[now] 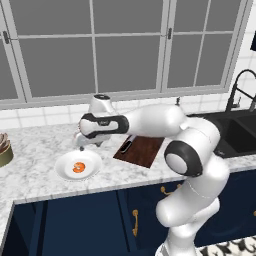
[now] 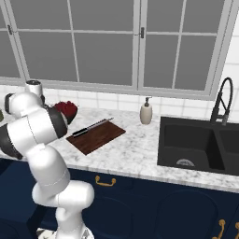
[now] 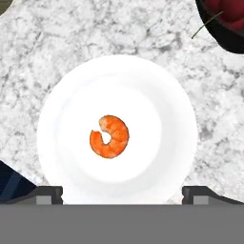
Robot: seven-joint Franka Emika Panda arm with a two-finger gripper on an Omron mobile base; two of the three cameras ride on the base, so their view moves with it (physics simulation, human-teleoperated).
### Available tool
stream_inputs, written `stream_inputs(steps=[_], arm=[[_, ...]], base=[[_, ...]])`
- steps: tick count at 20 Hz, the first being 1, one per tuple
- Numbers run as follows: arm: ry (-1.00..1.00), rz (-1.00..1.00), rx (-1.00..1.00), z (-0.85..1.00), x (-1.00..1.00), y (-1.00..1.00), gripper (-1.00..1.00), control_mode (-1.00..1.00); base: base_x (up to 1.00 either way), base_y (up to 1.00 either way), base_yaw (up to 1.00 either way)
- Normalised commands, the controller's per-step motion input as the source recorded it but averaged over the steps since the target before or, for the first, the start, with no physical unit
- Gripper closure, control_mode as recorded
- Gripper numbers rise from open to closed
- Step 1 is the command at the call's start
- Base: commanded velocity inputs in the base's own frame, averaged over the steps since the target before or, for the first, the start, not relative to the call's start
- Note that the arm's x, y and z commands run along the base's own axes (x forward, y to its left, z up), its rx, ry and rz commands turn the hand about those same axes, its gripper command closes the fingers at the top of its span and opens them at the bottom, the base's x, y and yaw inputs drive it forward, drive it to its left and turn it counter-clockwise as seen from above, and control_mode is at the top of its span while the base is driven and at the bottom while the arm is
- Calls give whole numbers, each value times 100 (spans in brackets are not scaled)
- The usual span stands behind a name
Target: Pick up the knife from the drawer and place it on the cutting board. Then place the meat from the plate to the cutting board.
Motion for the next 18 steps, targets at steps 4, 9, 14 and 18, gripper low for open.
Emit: stream_inputs(steps=[4,9,14,18], arm=[[4,7,-4,-34,-1,36,-100,-100],[7,6,-2,-33,15,18,-100,-100],[4,3,-7,-45,11,23,-100,-100],[0,1,-12,-37,20,21,-100,-100]], base=[[0,0,0],[0,0,0],[0,0,0],[0,0,0]])
